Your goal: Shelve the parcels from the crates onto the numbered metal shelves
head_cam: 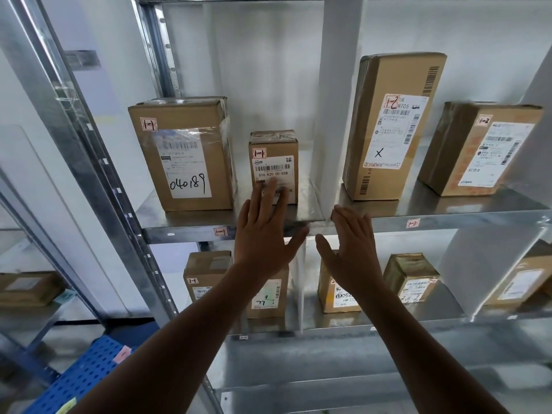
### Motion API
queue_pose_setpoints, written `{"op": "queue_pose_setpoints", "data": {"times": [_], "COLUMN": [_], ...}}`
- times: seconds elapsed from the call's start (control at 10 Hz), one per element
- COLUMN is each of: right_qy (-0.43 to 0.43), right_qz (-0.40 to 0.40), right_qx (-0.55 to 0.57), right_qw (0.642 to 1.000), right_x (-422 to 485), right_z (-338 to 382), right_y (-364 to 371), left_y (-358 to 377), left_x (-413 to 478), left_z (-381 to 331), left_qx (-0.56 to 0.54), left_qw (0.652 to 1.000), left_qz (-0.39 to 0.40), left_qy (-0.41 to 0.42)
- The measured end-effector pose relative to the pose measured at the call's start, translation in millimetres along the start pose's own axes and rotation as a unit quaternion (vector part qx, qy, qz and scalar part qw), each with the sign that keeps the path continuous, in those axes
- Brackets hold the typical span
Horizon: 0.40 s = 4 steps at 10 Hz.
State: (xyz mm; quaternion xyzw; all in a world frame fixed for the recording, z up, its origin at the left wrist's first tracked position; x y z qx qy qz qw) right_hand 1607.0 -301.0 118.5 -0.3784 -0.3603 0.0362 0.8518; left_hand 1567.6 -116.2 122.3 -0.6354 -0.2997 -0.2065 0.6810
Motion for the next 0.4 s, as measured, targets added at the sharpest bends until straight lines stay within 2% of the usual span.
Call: {"op": "queue_pose_setpoints", "data": {"times": [0.2,0.4], "right_qy": [-0.021,-0.015], "right_qz": [0.068,0.086], "right_qx": [-0.006,0.015], "right_qw": [0.997,0.996], "right_x": [-10,-52], "right_z": [-5,-7], "right_y": [-2,1], "left_y": [-12,-24], "left_x": [-24,-69], "left_z": [-7,-15], "left_qx": [-0.019,-0.056], "left_qw": [0.998,0.993], "left_qz": [0.041,0.076], "left_qy": [-0.033,-0.070]}}
Point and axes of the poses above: each hand's wrist, its own x-axis towards the middle knuckle, its own y-axis out of the palm, z = x × y, the point moved 2 cm from there along x, towards the middle knuckle, and after that the axes turned 3 degrees about x, right-handed, at the moved point
